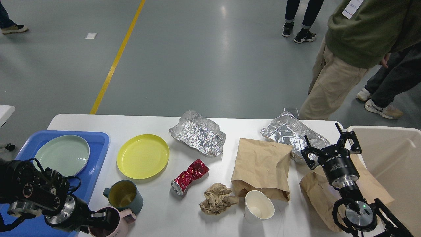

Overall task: Tidy desktop
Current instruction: 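Lower the left gripper to the pink mug and grasp it, then lift the pink mug and set it on the blue tray edge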

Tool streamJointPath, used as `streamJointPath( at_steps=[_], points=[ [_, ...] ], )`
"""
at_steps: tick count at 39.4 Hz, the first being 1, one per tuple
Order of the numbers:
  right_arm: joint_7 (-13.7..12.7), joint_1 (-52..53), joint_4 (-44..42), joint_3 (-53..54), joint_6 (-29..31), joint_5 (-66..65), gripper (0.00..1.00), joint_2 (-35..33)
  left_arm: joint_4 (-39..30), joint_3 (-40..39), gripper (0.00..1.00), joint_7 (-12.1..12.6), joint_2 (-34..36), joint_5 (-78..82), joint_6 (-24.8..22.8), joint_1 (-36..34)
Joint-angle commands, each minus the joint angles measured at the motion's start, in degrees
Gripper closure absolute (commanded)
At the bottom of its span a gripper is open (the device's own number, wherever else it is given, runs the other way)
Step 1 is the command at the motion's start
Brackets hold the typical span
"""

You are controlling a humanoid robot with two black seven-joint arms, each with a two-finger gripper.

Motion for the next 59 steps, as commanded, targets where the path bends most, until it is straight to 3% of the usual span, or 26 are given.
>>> streamJointPath(
  at_steps=[1, 6, 9, 26, 31, 34, 37, 40, 43, 49, 55, 59],
  points=[
    [0.0, 0.0, 0.0, 0.0, 0.0, 0.0, 0.00, 0.0, 0.6, -0.3, 0.67, 0.1, 0.2, 0.3, 0.0, 0.4],
    [0.0, 0.0, 0.0, 0.0, 0.0, 0.0, 0.00, 0.0, 0.7, -0.3, 0.94, 0.1, 0.2, 0.3, -0.1, 0.9],
    [0.0, 0.0, 0.0, 0.0, 0.0, 0.0, 0.00, -0.1, 0.6, -0.3, 1.00, 0.0, 0.2, 0.4, -0.1, 1.1],
    [0.0, 0.0, 0.0, 0.0, 0.0, 0.0, 0.00, 0.0, -1.0, 0.7, 1.00, -0.4, 1.1, 0.6, -2.0, -0.5],
    [0.0, 0.0, 0.0, 0.0, 0.0, 0.0, 0.00, 0.0, -7.5, 5.0, 1.00, -1.2, 1.8, 0.5, -6.8, -10.9],
    [0.0, 0.0, 0.0, 0.0, 0.0, 0.0, 0.00, -0.1, -12.4, 8.6, 1.00, -1.1, 1.8, 0.1, -10.2, -21.6],
    [0.0, 0.0, 0.0, 0.0, 0.0, 0.0, 0.00, 0.0, -14.5, 10.5, 1.00, -0.9, 1.6, 0.0, -17.1, -31.3],
    [0.0, 0.0, 0.0, 0.0, 0.0, 0.0, 0.00, 0.0, -14.9, 11.3, 1.00, -1.1, 0.7, -0.3, -28.6, -43.4],
    [0.0, -0.1, 0.0, 0.0, 0.0, 0.0, 0.00, -0.1, -15.1, 11.7, 1.00, -1.2, -0.5, -1.1, -33.1, -49.6],
    [0.0, 0.0, 0.0, 0.0, 0.0, 0.0, 0.00, 0.0, -15.5, 12.9, 1.00, -1.5, -2.9, -4.2, -37.6, -57.7],
    [0.0, 0.0, 0.0, 0.0, 0.0, 0.0, 0.00, -0.1, -16.3, 13.6, 1.00, -6.2, -6.5, -4.5, -42.5, -62.6],
    [0.0, 0.0, 0.0, 0.0, 0.0, 0.0, 0.00, -0.1, -15.9, 13.9, 1.00, -6.6, -6.3, -4.6, -42.2, -62.5]
  ],
)
